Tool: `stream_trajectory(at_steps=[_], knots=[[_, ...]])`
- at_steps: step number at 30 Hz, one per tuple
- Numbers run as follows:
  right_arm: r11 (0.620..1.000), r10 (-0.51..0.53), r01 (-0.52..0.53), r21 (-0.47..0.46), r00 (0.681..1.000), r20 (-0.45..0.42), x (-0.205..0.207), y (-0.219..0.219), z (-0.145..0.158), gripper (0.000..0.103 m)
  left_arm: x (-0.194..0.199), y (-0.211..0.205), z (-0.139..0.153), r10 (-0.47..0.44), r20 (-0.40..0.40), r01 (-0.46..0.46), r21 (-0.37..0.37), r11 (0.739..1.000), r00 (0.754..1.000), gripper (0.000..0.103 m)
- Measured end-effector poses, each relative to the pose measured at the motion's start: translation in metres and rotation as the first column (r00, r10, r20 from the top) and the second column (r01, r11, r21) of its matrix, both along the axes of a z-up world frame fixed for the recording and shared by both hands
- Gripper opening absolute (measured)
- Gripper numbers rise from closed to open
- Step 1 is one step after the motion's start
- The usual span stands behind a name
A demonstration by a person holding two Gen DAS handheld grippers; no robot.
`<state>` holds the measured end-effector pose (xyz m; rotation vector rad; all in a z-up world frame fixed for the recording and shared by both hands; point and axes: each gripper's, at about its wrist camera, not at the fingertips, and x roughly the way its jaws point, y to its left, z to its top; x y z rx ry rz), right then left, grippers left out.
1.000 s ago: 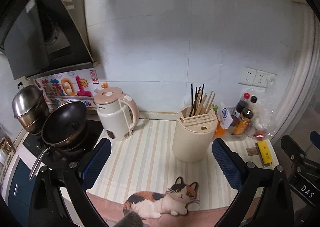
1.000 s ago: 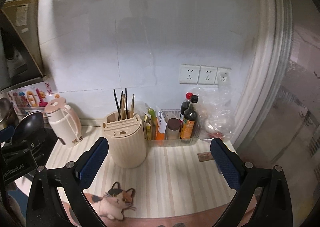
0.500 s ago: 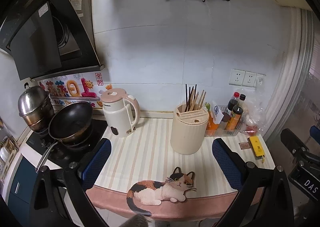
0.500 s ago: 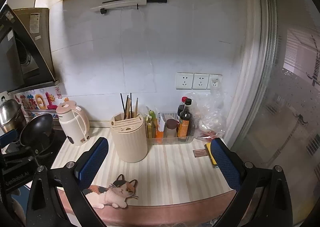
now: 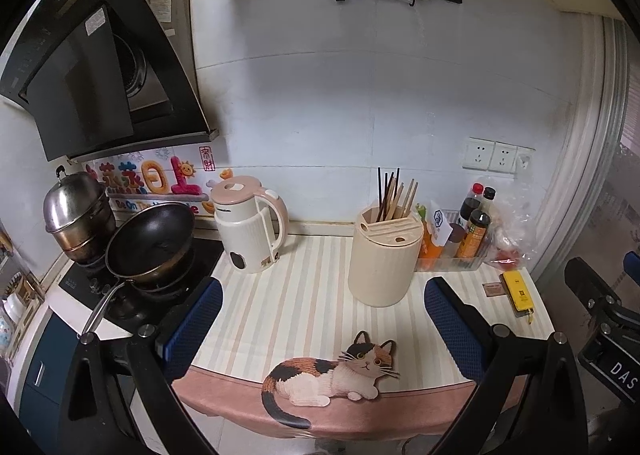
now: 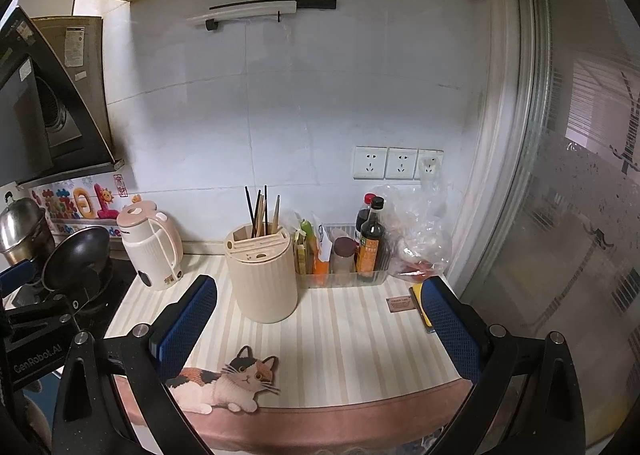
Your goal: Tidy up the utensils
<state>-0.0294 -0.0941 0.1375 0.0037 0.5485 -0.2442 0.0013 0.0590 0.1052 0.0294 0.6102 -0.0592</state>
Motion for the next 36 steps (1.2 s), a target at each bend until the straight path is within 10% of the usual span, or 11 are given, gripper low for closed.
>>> stream_trajectory(at_steps=[36], knots=[[1.000, 0.004, -0.004, 0.007, 0.999, -0.034, 0.009, -0.004, -0.011, 0.103, 0.001, -0.001, -0.005, 0.007, -0.020, -0.007, 0.000, 1.000, 1.000, 0.103]])
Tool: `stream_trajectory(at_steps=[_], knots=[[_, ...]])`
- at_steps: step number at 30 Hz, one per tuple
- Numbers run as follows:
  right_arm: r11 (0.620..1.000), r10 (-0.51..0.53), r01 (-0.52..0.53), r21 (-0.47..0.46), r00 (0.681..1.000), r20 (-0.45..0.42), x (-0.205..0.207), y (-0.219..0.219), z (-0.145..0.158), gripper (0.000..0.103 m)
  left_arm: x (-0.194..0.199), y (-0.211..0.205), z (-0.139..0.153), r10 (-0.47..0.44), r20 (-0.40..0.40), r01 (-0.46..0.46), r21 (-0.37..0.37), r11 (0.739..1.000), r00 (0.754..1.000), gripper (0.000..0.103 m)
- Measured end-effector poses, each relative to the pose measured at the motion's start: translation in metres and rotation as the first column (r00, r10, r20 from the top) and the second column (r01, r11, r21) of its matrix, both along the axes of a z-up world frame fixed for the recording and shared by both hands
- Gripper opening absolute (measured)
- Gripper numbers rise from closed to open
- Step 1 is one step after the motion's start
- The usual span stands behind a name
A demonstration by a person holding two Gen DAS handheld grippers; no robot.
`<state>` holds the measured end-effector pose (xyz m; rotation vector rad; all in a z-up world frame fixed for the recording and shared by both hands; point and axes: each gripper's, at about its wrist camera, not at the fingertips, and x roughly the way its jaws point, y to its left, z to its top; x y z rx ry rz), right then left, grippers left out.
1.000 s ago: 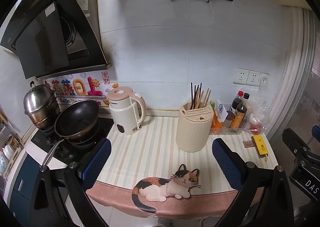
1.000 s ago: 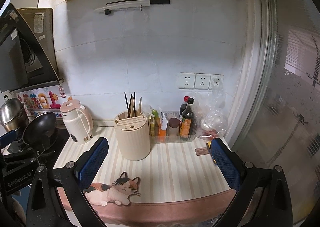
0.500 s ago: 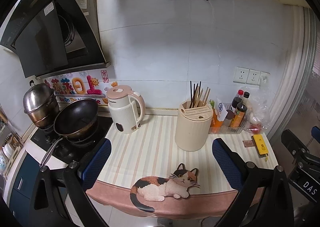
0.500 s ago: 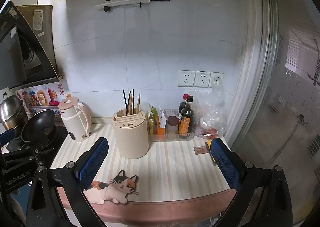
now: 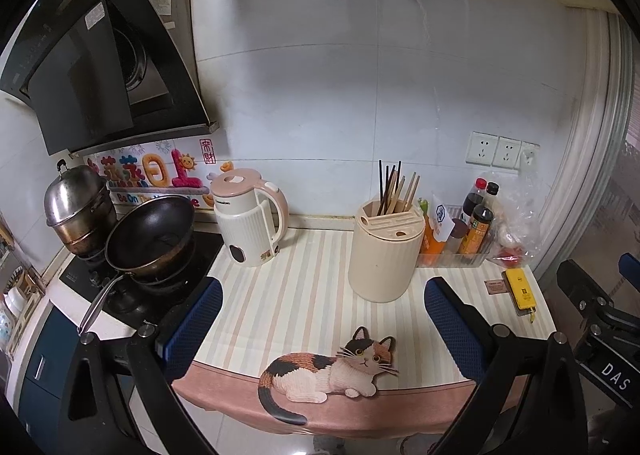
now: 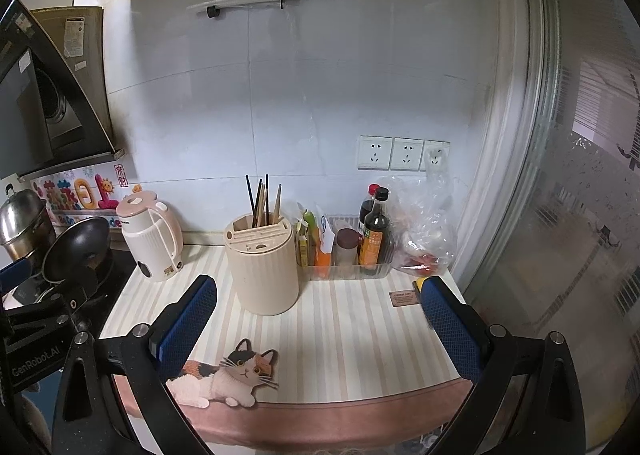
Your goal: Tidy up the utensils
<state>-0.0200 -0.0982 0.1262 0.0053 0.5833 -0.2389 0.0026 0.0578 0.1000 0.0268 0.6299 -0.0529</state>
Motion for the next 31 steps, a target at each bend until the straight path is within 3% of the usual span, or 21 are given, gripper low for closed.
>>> stream_trajectory(at_steps=[31], knots=[[1.000, 0.000, 0.000, 0.002, 1.000, -0.016, 0.0091, -0.0012, -0.0042, 0.103, 0.0029, 0.0022, -0.0098, 0.010, -0.005, -0.010, -0.017, 1.000, 1.000, 0.103]])
